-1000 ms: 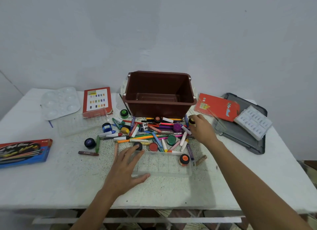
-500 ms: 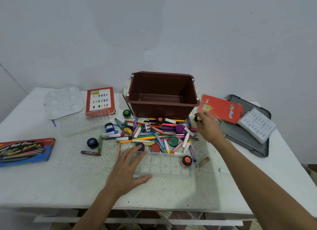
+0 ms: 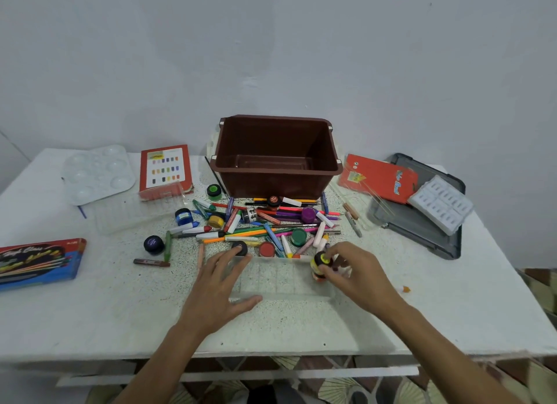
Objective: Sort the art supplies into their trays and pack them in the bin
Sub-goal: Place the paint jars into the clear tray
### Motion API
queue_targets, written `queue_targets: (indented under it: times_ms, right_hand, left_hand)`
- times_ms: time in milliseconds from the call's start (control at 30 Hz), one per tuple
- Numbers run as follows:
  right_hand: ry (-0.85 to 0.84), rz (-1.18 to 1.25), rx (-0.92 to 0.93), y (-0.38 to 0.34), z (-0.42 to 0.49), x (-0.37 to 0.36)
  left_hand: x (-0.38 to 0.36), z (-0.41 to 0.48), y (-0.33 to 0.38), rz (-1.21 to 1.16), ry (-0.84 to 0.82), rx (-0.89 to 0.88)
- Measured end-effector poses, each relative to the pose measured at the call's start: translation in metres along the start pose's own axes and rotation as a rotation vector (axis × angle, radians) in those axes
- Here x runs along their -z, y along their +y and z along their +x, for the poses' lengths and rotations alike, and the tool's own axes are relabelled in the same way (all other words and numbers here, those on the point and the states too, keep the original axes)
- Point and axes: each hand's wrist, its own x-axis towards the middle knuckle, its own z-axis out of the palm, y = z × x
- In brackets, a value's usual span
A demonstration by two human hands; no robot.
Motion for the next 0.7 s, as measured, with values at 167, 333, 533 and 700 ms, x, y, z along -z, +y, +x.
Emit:
queue_targets:
  times_ms: [167,333,533,700]
  right_hand:
    - [0.009,-0.132,0.070,0.004,-0.024,-0.017]
    - [0.043,-0.304,0.131,0.004,-0.028,-0.023]
    - [-0.016,-0.303,0.121,0.012,-0.033,-0.032]
    - [-0.041,-0.270,0.109,0.008,-0.030,-0.028]
  left_hand:
    - [0.000,0.000,0.000,-0.004,-0.003,-0.002]
    - [0.000,0.001,0.000,-0.004,-0.003,-0.004]
    - [0.000,0.000,0.000,0.001,-0.012,0.005]
    - [0.000,0.000,-0.001,0.004,-0.010,0.004]
